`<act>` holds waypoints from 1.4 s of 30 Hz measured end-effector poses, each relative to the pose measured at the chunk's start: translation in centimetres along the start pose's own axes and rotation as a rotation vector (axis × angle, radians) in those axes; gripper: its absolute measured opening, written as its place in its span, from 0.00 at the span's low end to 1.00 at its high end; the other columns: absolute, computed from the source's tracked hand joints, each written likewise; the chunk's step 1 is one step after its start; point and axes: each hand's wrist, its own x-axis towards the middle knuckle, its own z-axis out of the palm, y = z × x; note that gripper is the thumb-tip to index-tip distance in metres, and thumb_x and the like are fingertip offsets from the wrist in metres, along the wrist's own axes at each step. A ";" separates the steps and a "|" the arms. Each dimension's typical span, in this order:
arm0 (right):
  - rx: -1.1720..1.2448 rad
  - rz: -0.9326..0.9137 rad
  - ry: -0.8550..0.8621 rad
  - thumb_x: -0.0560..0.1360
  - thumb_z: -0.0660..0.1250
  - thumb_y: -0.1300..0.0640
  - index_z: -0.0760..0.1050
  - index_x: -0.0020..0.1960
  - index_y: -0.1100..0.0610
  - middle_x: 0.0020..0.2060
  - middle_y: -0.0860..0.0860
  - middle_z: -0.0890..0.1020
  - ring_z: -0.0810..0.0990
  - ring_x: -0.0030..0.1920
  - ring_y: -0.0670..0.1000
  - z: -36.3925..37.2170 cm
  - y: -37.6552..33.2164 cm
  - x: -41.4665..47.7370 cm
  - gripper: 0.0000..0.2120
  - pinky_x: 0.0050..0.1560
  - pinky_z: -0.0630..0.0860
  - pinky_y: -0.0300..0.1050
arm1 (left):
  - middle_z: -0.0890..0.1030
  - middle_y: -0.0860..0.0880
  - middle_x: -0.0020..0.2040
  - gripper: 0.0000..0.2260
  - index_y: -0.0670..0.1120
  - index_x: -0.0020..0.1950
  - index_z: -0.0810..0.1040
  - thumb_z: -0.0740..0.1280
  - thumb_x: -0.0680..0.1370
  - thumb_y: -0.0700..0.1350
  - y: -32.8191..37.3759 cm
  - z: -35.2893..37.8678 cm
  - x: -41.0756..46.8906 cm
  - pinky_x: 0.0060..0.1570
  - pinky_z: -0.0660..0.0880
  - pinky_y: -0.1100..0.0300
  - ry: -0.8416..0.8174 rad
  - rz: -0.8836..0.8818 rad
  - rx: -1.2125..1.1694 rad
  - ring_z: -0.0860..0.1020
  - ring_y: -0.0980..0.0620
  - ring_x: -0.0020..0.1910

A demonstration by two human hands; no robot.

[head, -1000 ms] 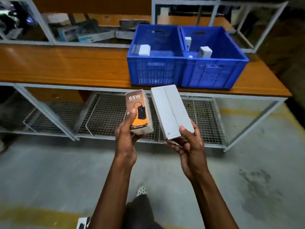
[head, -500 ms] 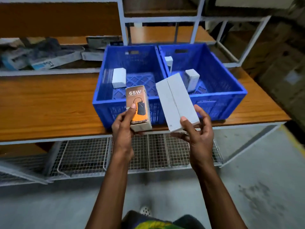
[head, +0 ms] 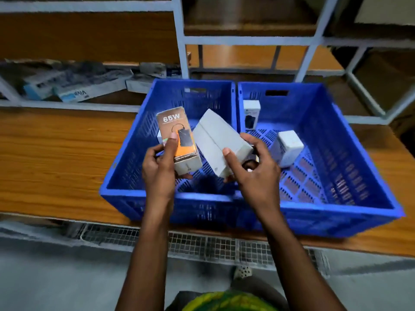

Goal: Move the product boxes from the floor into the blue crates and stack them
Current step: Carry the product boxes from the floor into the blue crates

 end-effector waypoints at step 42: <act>0.422 0.350 0.106 0.81 0.68 0.60 0.74 0.70 0.54 0.65 0.58 0.78 0.81 0.53 0.53 -2.7 1.3 11.1 0.18 0.49 0.83 0.38 | 0.81 0.47 0.37 0.05 0.43 0.52 0.83 0.67 0.81 0.40 -0.6 5.8 7.9 0.28 0.68 0.63 -0.375 -0.037 0.054 0.73 0.55 0.29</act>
